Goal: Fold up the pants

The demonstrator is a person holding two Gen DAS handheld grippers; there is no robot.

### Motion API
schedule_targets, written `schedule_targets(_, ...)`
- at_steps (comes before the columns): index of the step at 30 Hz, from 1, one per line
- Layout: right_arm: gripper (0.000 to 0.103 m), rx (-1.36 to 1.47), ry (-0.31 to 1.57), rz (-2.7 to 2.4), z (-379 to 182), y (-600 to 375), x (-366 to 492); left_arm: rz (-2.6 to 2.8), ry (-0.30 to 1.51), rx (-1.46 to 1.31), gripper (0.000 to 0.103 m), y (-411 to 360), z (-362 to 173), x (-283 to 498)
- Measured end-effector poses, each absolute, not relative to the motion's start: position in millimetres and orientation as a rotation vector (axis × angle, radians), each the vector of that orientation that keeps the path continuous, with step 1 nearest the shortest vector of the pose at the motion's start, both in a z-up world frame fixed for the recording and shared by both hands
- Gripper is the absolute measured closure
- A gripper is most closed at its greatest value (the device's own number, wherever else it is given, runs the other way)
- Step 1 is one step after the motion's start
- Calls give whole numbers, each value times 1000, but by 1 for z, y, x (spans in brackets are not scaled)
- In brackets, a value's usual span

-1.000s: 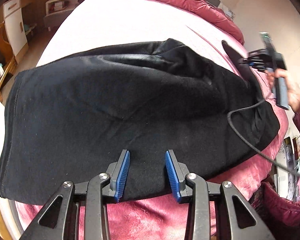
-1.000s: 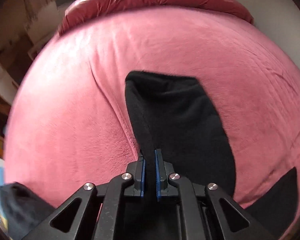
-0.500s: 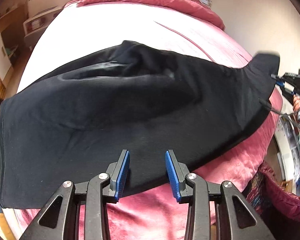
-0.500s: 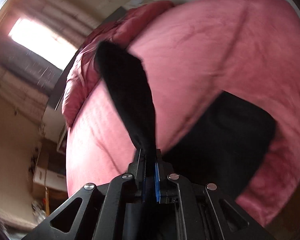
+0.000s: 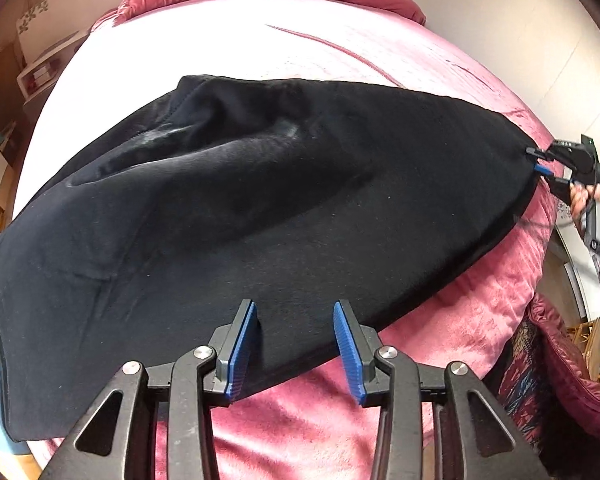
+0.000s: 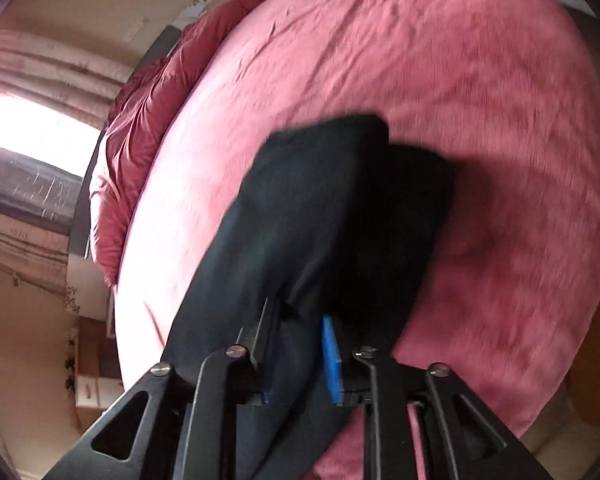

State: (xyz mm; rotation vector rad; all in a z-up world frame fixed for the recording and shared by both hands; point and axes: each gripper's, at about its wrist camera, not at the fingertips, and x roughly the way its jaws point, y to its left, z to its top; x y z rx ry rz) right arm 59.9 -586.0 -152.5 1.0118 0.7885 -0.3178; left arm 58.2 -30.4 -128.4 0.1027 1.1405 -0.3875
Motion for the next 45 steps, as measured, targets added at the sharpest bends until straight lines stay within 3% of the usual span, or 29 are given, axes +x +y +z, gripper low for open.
schedule_targets(3,79,1012,802,-338,-146,-599,71,-419,1114,115,57,-43,-129,60)
schedule_targets(6,95,957,821,-345,-133,-600,75,-451,1103,160,55,-51,-131,59)
schedule_targets(12,96,882,772,-344,-101,-599,50,-462,1107,175,55,-60,-137,58)
schedule_targets(18,96,842,930,-437,-133,-607,59,-453,1100,176,55,-47,-132,49)
schedule_targets(20,94,828,940,-442,-133,-604,60,-430,1095,164,55,-33,-128,44)
schedule_targets(22,81,827,929,-429,-124,-599,57,-409,1072,160,55,-21,-126,39)
schedule_targets(26,73,840,904,-305,-106,-573,43,-380,1075,163,55,-7,-128,32)
schedule_targets(30,58,879,963,-45,-107,-516,35,-383,1063,144,54,-4,-132,30)
schedule_targets(38,57,972,1121,43,-156,-442,36,-404,1051,167,54,-18,-141,35)
schedule_targets(40,75,970,1096,21,-154,-441,34,-412,1047,159,58,-17,-142,37)
schedule_targets(43,94,956,1091,-11,-155,-443,32,-419,1042,154,74,-14,-146,42)
schedule_targets(45,96,931,1082,-23,-153,-446,31,-424,1038,143,87,-12,-145,44)
